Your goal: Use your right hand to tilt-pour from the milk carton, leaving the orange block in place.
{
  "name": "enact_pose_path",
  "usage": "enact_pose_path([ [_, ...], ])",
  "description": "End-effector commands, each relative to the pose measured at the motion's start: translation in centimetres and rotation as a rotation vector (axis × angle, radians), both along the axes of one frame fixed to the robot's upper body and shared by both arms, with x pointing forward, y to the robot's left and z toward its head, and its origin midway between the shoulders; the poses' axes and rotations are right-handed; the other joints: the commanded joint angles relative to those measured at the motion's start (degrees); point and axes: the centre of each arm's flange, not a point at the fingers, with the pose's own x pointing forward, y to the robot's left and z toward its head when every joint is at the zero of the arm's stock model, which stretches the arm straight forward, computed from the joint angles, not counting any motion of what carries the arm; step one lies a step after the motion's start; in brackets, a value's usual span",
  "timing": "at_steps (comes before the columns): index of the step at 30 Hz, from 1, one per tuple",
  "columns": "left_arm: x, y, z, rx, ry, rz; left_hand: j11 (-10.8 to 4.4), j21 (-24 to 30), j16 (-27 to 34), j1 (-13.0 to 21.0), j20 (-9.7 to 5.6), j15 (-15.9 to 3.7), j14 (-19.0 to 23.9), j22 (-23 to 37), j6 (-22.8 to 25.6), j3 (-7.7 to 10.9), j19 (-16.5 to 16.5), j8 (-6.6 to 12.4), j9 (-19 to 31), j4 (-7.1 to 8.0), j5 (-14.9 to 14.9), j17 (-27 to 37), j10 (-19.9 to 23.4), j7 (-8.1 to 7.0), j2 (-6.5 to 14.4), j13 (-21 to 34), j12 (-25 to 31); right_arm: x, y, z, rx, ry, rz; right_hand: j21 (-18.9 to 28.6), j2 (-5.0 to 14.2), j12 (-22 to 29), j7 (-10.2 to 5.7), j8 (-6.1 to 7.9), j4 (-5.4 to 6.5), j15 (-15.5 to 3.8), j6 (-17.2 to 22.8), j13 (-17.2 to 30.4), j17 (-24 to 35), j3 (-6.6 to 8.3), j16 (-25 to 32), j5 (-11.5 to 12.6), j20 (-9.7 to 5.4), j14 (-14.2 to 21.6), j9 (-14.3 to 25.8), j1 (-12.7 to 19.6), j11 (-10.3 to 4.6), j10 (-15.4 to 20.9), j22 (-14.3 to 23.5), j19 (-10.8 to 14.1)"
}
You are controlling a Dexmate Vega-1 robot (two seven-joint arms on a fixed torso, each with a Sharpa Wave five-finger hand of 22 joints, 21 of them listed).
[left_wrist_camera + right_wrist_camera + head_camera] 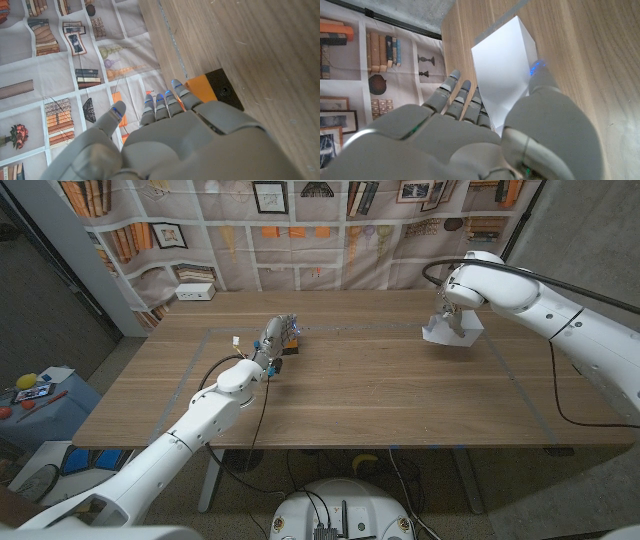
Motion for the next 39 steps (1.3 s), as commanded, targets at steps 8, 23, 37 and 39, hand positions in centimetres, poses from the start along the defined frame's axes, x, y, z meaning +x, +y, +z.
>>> enact_pose_path([
  [8,-0.4,-0.1,-0.5,-0.008,0.001,0.006,-0.18,0.0,-0.2,-0.6,-0.11,-0.11,0.4,0.3,0.2,0.46,0.7,-0.14,0.3,0.05,-0.2,0.3,0.5,-0.09,4.7,0.2,-0.2,0.2,0.7,-0.4,-0.125,-0.009,-0.052,-0.2,0.25,-0.2,-0.29,0.66,0.23,-3.24,-0.1,0.3,0.1,0.67,-0.2,-0.1,0.34,0.4,0.2,-0.6,-0.85,0.5,0.3,-0.7],
  [23,-0.4,-0.1,-0.6,-0.009,0.0,-0.002,-0.23,0.0,-0.2,-0.6,-0.1,-0.1,0.4,0.3,0.2,0.47,0.7,-0.18,0.3,0.1,-0.2,0.3,0.5,-0.09,4.7,0.2,-0.2,0.1,0.6,0.5,-0.03,-0.007,0.004,-0.1,0.41,-0.4,-0.37,1.11,0.27,-3.72,0.2,0.6,0.1,1.12,-0.4,0.0,0.51,0.8,0.2,-1.1,-0.88,0.5,0.3,-0.8],
  [37,-0.1,0.1,0.1,-0.002,-0.012,-0.009,-0.26,0.0,-0.2,-0.6,-0.1,-0.12,0.4,0.3,0.2,0.49,0.7,-0.19,0.3,0.08,-0.2,0.3,0.5,-0.08,4.7,0.2,-0.2,0.2,-0.2,1.9,0.173,-0.033,0.096,0.1,0.29,-0.1,-0.7,1.58,0.19,-4.13,0.8,0.9,0.2,1.46,-0.4,-0.1,0.79,1.6,0.0,-1.5,-0.99,1.3,0.3,-0.4],
  [39,-0.1,0.1,0.1,-0.002,-0.012,-0.009,-0.23,0.0,-0.2,-0.6,-0.11,-0.11,0.4,0.3,0.2,0.5,0.7,-0.2,0.3,0.04,-0.2,0.3,0.5,-0.09,4.7,0.2,-0.2,0.2,-0.3,1.9,0.184,-0.037,0.103,0.1,0.28,-0.2,-0.77,1.64,0.2,-4.11,0.9,0.9,0.2,1.5,-0.4,-0.1,0.82,1.7,0.0,-1.6,-1.03,1.3,0.3,-0.4],
])
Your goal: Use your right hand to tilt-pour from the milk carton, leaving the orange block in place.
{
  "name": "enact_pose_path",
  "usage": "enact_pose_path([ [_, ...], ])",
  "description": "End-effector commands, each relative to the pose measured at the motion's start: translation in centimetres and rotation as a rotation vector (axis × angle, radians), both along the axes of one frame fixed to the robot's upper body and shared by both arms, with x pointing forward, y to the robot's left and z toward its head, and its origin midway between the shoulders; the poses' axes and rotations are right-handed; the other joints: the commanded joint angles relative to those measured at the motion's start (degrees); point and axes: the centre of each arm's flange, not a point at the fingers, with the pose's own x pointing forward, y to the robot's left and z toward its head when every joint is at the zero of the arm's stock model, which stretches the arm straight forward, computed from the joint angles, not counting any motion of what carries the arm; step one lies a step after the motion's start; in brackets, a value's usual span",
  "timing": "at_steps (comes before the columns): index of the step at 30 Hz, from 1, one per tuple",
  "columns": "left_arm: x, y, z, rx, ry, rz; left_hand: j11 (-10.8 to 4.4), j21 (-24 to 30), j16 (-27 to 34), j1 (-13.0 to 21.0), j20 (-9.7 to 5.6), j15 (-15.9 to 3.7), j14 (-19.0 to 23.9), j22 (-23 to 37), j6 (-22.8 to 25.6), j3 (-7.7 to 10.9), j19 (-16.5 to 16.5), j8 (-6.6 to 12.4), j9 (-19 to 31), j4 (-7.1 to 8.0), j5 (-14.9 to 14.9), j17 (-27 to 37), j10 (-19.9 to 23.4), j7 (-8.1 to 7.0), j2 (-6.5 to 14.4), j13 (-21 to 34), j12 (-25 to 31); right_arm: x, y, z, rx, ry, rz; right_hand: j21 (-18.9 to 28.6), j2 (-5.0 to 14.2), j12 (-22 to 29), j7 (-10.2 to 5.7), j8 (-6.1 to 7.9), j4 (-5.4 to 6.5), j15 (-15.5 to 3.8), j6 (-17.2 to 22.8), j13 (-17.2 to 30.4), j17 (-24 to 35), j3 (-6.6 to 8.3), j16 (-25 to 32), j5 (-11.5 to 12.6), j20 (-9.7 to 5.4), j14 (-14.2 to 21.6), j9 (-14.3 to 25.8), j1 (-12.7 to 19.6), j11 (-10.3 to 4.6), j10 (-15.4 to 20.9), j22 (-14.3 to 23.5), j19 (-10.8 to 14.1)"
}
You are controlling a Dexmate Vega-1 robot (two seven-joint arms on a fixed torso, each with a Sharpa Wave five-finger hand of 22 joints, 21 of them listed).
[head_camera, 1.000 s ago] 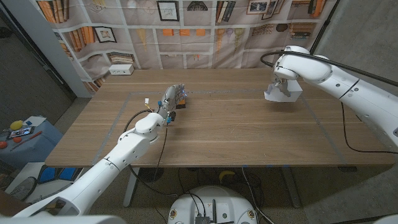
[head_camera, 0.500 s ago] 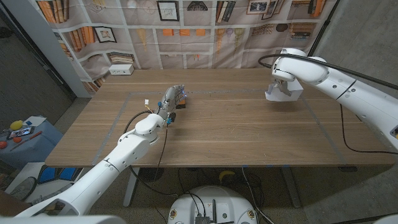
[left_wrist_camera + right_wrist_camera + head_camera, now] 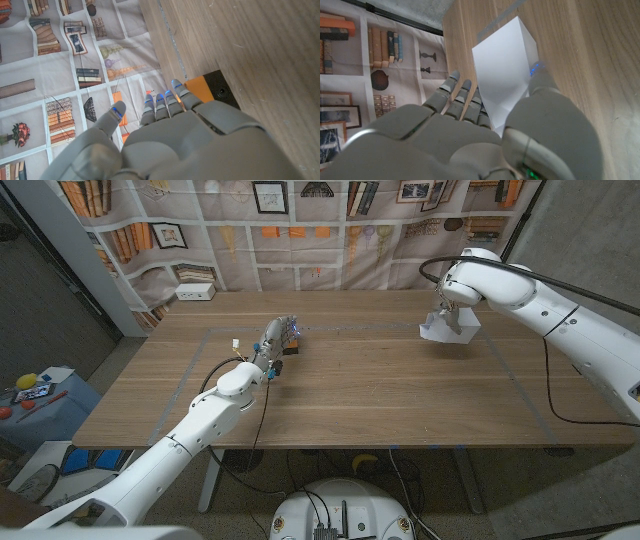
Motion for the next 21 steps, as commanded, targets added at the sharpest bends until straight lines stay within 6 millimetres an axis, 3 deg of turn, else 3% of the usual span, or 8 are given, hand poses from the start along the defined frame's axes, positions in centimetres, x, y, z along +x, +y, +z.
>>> enact_pose_path([
  [1,0.2,0.1,0.4,0.002,-0.006,-0.006,-0.01,0.0,-0.2,-0.6,0.1,-0.08,0.4,0.3,0.2,0.51,0.5,-0.2,0.3,0.03,-0.2,0.3,0.3,-0.1,4.7,0.2,-0.2,0.0,-0.7,1.0,0.143,-0.029,0.074,0.1,0.04,0.3,-0.38,0.43,-0.03,-4.03,0.5,0.2,0.2,0.48,-0.2,-0.1,0.27,0.5,0.0,-0.5,-0.79,1.5,0.3,0.2],
  [21,-0.6,0.5,0.1,0.0,0.001,0.026,-0.25,0.0,-0.2,-0.6,0.13,-0.25,0.4,0.3,0.2,0.51,0.5,-0.19,0.3,0.08,-0.2,0.3,0.3,-0.16,4.7,0.2,-0.2,-0.9,-3.4,0.6,0.425,-0.088,0.202,0.6,0.08,0.2,-0.27,0.76,-0.25,-4.24,0.6,0.5,0.5,0.78,0.0,-0.3,-0.59,1.6,-0.3,-0.6,-0.35,1.6,0.3,1.7],
])
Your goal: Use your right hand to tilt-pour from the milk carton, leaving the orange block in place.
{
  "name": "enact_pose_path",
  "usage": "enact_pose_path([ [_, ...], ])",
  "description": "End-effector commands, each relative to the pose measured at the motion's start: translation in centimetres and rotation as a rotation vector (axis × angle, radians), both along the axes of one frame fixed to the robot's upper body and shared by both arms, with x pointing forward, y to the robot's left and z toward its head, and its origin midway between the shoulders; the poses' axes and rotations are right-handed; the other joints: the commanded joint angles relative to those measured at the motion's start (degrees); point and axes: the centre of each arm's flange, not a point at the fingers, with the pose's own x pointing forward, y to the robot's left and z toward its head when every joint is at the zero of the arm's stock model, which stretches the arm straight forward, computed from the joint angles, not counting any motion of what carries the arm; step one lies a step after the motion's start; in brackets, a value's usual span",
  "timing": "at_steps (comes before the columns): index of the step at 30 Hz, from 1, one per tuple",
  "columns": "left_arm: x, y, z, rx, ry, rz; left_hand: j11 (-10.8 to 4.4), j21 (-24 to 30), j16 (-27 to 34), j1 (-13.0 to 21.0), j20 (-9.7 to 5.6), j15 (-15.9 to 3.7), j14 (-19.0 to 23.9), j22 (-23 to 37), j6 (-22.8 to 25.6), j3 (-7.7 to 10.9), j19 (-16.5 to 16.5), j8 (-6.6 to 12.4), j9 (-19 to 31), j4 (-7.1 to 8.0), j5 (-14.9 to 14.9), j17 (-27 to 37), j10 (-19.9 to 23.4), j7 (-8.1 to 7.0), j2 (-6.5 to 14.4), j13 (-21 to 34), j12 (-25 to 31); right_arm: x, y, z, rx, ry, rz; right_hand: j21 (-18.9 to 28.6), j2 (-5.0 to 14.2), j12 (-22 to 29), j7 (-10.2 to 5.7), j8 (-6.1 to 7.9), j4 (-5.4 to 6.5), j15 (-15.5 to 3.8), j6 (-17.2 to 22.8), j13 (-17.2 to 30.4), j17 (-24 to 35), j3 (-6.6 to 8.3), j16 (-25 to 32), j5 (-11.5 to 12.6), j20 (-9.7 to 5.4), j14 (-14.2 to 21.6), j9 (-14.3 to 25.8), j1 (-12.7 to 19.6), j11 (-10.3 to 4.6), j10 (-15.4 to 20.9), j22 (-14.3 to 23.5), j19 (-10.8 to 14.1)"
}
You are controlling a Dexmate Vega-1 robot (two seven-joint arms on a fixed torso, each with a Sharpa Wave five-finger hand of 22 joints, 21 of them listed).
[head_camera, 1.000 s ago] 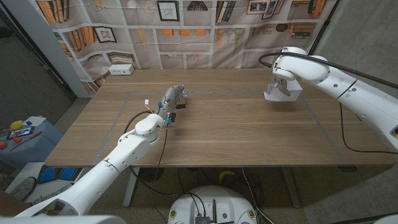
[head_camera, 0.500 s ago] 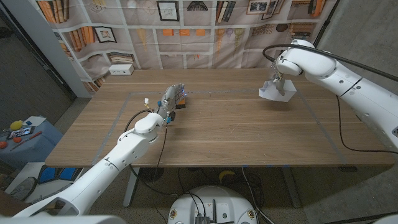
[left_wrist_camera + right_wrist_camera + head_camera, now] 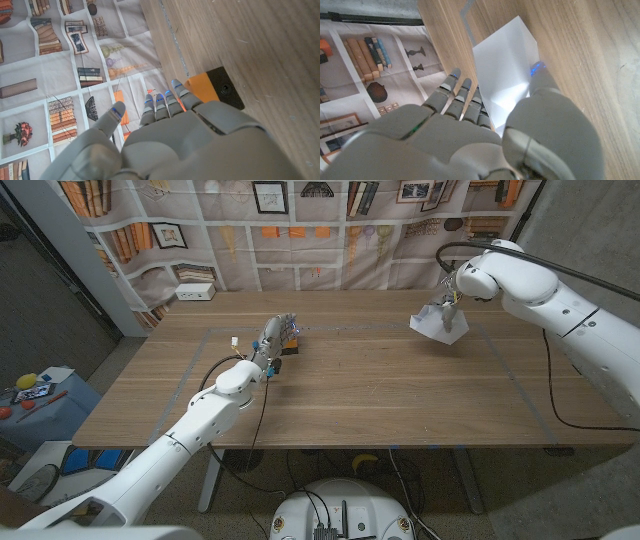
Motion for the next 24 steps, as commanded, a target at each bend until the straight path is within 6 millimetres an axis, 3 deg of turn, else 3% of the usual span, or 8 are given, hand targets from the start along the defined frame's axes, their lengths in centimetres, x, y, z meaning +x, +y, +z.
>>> enact_pose_path([
  [1,-0.4,0.2,-0.2,-0.004,0.006,0.017,-0.21,0.0,-0.2,-0.3,0.09,-0.23,0.4,0.3,0.2,0.51,0.5,-0.19,0.3,0.07,-0.2,0.3,0.3,-0.16,5.1,0.2,-0.2,-0.6,-1.4,-0.3,0.162,-0.046,0.081,0.3,0.06,0.4,0.0,0.35,-0.27,-4.43,0.3,0.2,0.1,0.46,0.2,-0.1,0.24,0.7,-0.1,0.0,-0.3,0.8,0.3,0.5],
  [12,-0.9,0.8,-0.3,-0.009,0.006,0.037,-0.29,0.0,-0.2,-0.3,0.1,-0.29,0.4,0.3,0.1,0.49,0.5,-0.24,0.3,0.08,-0.2,0.3,0.2,-0.21,5.1,0.2,-0.3,-0.8,-2.4,-0.7,0.309,-0.088,0.121,0.2,-0.05,0.4,0.01,0.72,-0.38,-4.61,0.8,0.4,0.3,0.55,0.4,-0.2,0.2,1.2,-0.2,0.0,-0.29,1.1,0.3,0.5],
  [24,-0.6,1.4,1.0,-0.011,-0.052,0.046,-0.64,0.0,-0.3,0.3,-0.39,-0.72,0.4,0.3,-0.5,0.32,0.8,-0.45,0.3,-1.08,-0.3,0.1,0.3,-0.78,4.9,0.2,-0.3,-0.5,-2.8,-1.3,0.384,-0.099,0.122,0.1,0.05,0.4,0.12,0.81,-0.39,-4.58,0.8,0.5,0.6,0.5,0.5,-0.2,0.36,1.2,-0.3,0.1,-0.19,1.3,0.3,0.4],
])
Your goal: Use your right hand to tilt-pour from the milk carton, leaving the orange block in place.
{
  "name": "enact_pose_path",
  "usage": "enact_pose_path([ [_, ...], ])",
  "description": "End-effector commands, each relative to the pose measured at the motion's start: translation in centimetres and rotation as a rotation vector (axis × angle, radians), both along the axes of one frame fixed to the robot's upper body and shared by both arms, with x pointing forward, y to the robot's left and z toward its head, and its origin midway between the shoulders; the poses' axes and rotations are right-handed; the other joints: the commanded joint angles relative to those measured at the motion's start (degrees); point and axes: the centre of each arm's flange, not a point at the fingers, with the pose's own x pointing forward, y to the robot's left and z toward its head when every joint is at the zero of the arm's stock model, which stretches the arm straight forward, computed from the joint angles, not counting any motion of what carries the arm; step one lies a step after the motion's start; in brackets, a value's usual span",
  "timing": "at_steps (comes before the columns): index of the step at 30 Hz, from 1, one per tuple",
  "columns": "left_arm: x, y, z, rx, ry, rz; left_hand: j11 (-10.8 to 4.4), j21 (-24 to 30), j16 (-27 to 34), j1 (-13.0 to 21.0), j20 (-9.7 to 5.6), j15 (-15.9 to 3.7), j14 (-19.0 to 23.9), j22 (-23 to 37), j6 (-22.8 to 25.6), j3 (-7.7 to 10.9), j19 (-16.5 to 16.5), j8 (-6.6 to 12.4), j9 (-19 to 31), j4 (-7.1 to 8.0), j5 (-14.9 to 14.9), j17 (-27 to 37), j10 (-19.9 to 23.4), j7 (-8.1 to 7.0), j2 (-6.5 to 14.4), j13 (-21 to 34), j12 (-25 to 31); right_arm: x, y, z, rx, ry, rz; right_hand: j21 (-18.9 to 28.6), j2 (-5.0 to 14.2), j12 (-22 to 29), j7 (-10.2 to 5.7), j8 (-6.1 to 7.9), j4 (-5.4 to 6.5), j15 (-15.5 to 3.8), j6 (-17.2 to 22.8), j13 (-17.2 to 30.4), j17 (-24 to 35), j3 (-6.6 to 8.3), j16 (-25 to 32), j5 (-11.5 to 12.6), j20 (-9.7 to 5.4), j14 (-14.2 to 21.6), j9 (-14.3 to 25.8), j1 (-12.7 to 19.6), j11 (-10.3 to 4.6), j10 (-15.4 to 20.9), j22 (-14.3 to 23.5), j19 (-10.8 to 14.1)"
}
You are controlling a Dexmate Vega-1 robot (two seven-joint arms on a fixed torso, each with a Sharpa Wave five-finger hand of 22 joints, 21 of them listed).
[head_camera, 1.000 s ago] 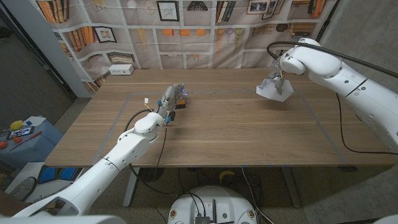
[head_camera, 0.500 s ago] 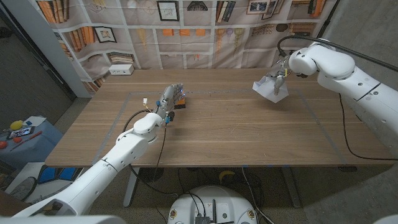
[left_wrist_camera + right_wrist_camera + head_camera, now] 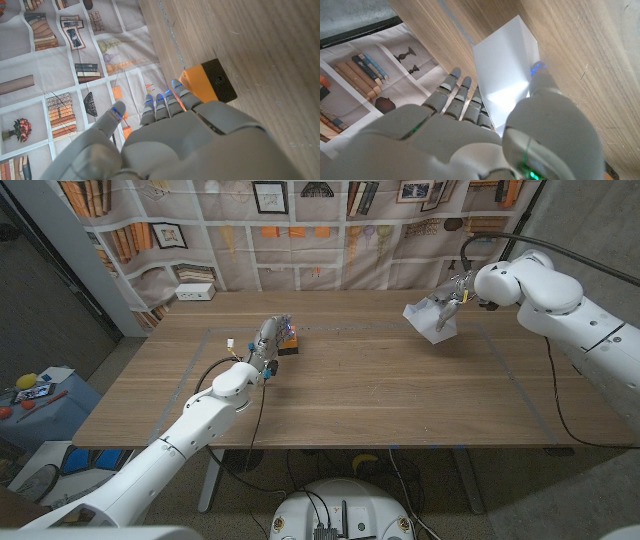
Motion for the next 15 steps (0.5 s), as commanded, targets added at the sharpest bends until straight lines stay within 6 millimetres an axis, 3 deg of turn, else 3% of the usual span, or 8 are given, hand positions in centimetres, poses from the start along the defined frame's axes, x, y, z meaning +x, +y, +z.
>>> enact_pose_path([
  [1,0.1,0.5,1.3,-0.006,-0.058,0.012,-0.23,0.0,0.0,0.3,-0.24,-0.44,0.0,0.3,0.0,0.02,0.6,-0.13,0.3,-0.49,0.0,0.1,0.3,-0.28,4.9,0.2,0.0,0.1,-0.8,-0.9,0.09,-0.014,0.008,0.1,0.08,0.2,0.21,0.48,-0.13,-4.56,0.4,0.3,0.3,0.26,0.3,-0.2,0.36,0.6,0.0,0.0,-0.52,1.0,0.3,0.4],
  [15,-0.8,1.6,2.4,-0.011,-0.098,0.04,-0.38,0.0,-0.1,0.7,-0.41,-0.47,-0.1,0.3,-0.2,-0.23,0.5,-0.18,0.3,-1.07,0.0,0.1,0.1,-0.33,5.1,0.2,-0.1,0.2,-0.6,-1.2,0.129,-0.042,0.037,0.0,0.19,0.1,0.25,0.65,-0.12,-4.55,0.5,0.5,0.6,0.17,0.4,-0.2,0.43,0.6,-0.1,0.0,-0.69,1.0,0.3,0.5],
])
